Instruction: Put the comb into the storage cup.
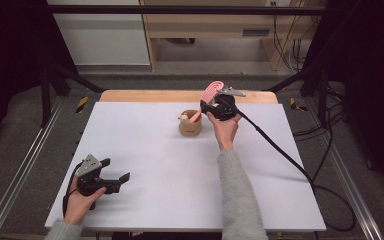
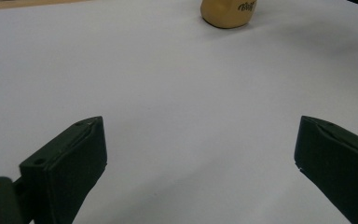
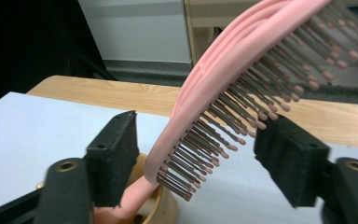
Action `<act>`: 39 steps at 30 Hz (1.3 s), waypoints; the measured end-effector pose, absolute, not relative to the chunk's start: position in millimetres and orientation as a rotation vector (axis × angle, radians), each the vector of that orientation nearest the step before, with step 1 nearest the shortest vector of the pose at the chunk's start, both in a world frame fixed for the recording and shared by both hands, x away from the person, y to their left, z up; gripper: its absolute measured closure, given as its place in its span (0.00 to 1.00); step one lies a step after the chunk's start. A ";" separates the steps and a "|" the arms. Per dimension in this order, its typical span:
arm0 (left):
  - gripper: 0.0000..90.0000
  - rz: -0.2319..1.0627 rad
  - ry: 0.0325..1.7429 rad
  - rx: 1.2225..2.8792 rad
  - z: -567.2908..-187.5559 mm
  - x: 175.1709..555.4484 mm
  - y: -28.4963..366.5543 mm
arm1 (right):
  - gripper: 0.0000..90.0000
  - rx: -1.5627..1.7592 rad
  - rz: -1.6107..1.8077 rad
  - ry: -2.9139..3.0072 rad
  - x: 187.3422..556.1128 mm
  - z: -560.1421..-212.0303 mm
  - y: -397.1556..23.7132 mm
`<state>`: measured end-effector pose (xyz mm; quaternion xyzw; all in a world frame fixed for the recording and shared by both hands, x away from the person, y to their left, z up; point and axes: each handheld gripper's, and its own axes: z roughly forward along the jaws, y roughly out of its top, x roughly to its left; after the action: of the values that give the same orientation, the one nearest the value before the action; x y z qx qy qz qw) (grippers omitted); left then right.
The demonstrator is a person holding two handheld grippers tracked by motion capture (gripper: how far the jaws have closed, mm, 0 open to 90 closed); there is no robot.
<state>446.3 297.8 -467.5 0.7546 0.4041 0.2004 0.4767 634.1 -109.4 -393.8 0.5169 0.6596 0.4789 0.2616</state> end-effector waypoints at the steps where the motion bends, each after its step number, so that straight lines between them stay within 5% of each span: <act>1: 0.03 0.489 0.987 1.844 -467.6 446.4 297.9 | 0.27 1.395 1.293 1.789 633.3 -393.0 -109.9; 17: 0.03 0.491 0.988 1.843 -467.4 446.2 297.4 | 0.01 1.296 1.288 1.851 609.0 -375.3 -130.1; 39: 0.02 0.488 0.978 1.848 -467.7 446.3 296.0 | 0.00 1.098 1.403 1.987 552.5 -369.8 -156.8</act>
<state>446.3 296.0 -467.7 0.7565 0.4005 0.1997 0.4769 552.5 -156.8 -369.8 0.3999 0.7238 0.5112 0.2341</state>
